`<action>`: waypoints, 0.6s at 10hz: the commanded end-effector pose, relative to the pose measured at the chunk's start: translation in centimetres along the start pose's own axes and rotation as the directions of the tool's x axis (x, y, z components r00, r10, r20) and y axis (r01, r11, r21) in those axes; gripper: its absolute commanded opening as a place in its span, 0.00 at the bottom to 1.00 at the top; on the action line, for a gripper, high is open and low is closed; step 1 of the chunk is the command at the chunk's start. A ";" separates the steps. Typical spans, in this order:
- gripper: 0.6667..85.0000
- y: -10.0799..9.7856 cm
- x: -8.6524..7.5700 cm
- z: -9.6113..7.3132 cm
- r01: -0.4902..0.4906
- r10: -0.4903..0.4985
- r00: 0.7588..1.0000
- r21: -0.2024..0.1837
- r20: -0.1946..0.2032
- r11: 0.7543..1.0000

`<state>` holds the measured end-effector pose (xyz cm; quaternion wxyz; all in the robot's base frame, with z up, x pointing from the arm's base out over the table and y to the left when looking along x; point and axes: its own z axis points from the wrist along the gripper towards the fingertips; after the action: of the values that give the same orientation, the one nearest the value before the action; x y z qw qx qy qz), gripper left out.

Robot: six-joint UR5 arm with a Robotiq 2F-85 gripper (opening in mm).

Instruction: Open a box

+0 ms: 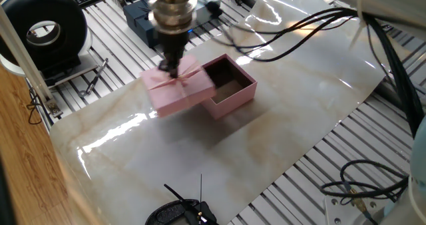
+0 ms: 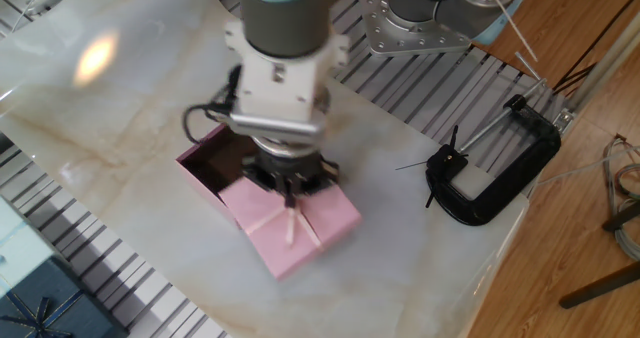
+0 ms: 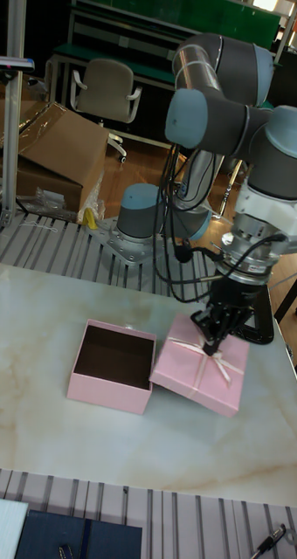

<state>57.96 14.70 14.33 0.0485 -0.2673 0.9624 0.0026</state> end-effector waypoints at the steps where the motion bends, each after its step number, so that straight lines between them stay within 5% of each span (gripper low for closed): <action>1: 0.01 1.6 -0.4 0.3 0.031 -0.031 0.999 0.000 -0.017 1.000; 3: 0.01 3.0 -0.3 0.2 0.096 -0.097 0.995 -0.057 -0.014 0.994; 4: 0.01 3.2 -0.6 1.0 0.117 -0.116 0.993 -0.066 0.019 0.991; 6: 0.01 4.2 -2.6 2.6 0.135 -0.133 0.990 -0.032 0.054 0.990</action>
<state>57.61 17.77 12.94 0.0516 -0.3180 0.9465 0.0167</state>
